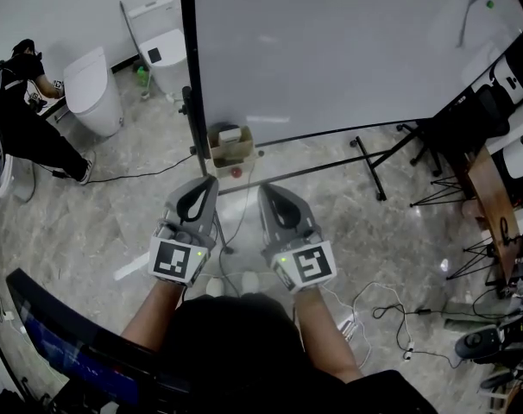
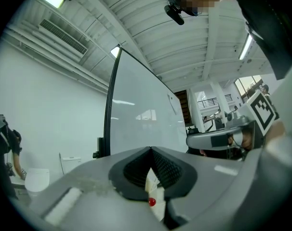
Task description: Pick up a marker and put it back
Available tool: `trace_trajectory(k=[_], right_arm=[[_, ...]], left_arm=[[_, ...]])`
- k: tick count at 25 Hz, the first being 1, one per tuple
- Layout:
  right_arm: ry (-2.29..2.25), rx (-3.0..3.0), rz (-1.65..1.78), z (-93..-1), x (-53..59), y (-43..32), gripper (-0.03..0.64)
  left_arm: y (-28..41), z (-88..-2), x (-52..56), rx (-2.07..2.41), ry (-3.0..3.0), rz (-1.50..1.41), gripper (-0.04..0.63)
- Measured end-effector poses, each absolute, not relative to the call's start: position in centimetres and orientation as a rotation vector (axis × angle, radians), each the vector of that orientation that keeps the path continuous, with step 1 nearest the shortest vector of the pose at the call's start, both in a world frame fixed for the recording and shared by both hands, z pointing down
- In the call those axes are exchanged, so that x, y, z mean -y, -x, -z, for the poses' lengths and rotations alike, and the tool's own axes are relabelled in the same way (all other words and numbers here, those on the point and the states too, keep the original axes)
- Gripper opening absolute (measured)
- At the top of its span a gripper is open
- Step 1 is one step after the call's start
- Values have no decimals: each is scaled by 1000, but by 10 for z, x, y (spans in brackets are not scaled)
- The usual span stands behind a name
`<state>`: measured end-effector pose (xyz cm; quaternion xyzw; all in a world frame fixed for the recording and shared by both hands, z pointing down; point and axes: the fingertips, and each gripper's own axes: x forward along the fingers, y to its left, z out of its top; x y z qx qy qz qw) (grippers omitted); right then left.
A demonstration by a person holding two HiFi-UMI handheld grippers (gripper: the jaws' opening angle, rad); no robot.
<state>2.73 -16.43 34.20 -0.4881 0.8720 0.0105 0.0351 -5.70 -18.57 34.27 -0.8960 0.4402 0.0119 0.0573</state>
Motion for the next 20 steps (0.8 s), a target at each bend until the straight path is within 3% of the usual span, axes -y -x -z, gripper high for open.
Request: trace_trajectory(k=[20], right_arm=[[1559,-2645,-63,-334,159,-14,9]], left_arm=[[67,-336,181,-1264,2739,-76,5]])
